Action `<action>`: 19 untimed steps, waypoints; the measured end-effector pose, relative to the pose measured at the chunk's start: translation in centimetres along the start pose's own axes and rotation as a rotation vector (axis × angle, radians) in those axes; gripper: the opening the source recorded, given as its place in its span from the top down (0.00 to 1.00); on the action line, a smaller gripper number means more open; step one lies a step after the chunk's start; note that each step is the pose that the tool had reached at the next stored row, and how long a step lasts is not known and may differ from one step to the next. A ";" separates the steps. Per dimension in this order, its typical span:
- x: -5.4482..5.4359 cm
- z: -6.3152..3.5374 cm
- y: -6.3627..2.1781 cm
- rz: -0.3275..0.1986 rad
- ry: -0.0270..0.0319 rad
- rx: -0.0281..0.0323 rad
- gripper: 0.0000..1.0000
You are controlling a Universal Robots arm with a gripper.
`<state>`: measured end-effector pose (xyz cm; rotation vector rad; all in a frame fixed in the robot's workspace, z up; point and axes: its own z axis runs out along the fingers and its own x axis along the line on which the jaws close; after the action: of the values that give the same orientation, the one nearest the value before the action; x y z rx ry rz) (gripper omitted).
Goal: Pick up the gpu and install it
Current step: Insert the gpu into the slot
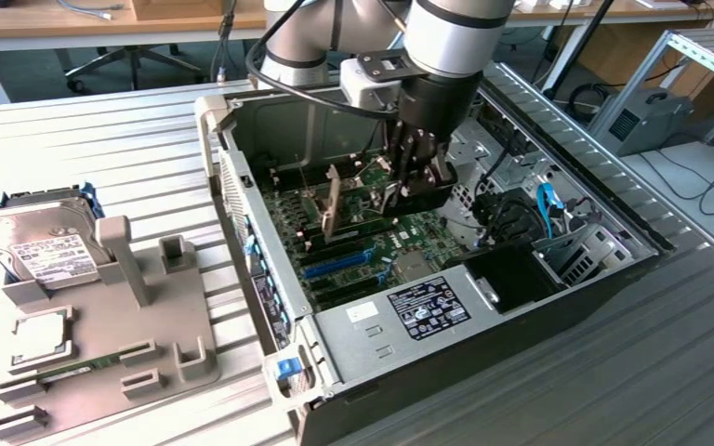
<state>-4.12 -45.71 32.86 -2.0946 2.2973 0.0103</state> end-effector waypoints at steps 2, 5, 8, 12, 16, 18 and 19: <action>0.0 0.04 0.03 0.017 0.0005 0.0004 0.74; 0.0 0.11 0.09 0.019 0.0004 0.0006 0.74; 0.0 0.15 0.15 0.019 0.0003 0.0006 0.74; 0.0 0.21 0.23 0.019 0.0004 0.0006 0.74; 0.0 0.28 0.29 0.019 0.0004 0.0006 0.74; 0.0 0.32 0.32 0.019 0.0004 0.0006 0.74; 0.0 0.35 0.34 0.019 0.0003 0.0006 0.74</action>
<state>-4.46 -45.71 32.51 -2.0727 2.3170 0.0097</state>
